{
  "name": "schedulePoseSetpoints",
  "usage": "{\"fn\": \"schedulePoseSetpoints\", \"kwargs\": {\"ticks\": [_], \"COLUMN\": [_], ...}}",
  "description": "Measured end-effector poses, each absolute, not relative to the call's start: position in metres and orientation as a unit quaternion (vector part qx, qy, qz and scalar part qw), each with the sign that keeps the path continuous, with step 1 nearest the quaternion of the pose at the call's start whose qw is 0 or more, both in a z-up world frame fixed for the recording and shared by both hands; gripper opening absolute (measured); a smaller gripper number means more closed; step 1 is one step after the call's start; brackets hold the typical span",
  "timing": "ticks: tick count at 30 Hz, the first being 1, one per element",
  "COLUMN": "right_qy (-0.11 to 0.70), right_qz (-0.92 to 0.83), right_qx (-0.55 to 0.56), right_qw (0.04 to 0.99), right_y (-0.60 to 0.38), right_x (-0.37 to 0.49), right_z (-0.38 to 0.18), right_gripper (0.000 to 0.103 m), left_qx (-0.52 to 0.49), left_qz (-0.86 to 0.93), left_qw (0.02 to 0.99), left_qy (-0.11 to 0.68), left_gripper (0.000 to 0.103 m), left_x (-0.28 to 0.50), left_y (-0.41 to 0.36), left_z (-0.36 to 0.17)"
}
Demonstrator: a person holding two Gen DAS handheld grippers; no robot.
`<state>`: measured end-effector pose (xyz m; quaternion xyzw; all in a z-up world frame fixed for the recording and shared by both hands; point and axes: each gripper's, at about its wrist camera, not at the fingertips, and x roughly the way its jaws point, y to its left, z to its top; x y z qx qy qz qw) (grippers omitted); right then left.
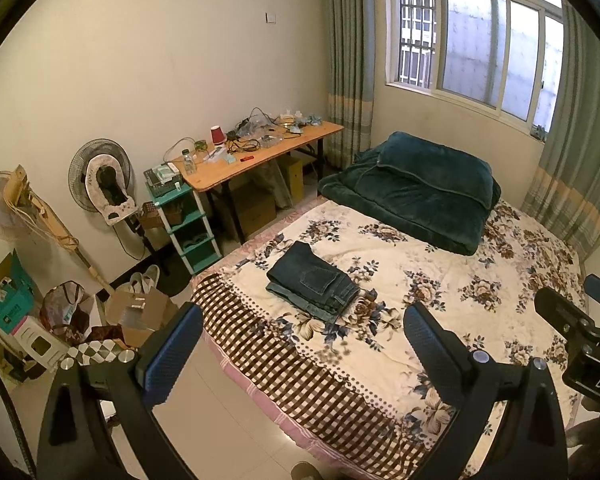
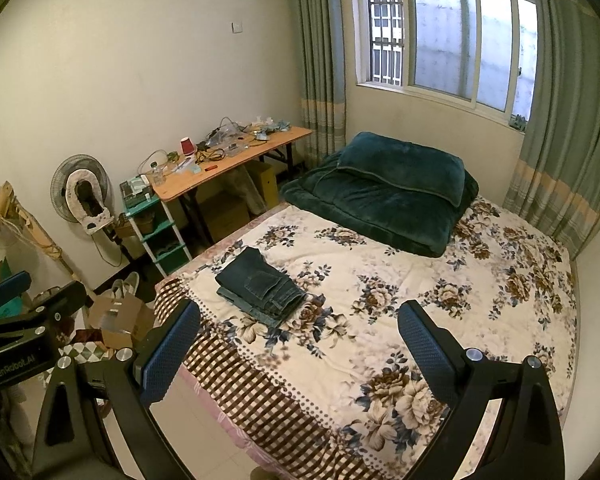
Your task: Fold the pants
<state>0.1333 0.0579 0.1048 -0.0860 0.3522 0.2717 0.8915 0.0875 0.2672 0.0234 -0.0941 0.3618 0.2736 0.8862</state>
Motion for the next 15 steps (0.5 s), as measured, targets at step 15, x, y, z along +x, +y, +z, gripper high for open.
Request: {"fn": "schedulePoseSetpoints", "kwargs": {"ticks": [15], "right_qy": [0.352], "right_qz": [0.273], "right_qx": [-0.085], "right_qw": [0.891], "right_y": [0.0580], "right_x": [0.1330], "right_z": [0.1044], "right_gripper": [0.101], "left_qx": [-0.090], "left_qz": [0.276], "left_qw": [0.888], "left_qy": [0.357], "left_gripper": [0.103], "left_x": [0.0851], "left_y": [0.2603], "left_z": [0.0203]}}
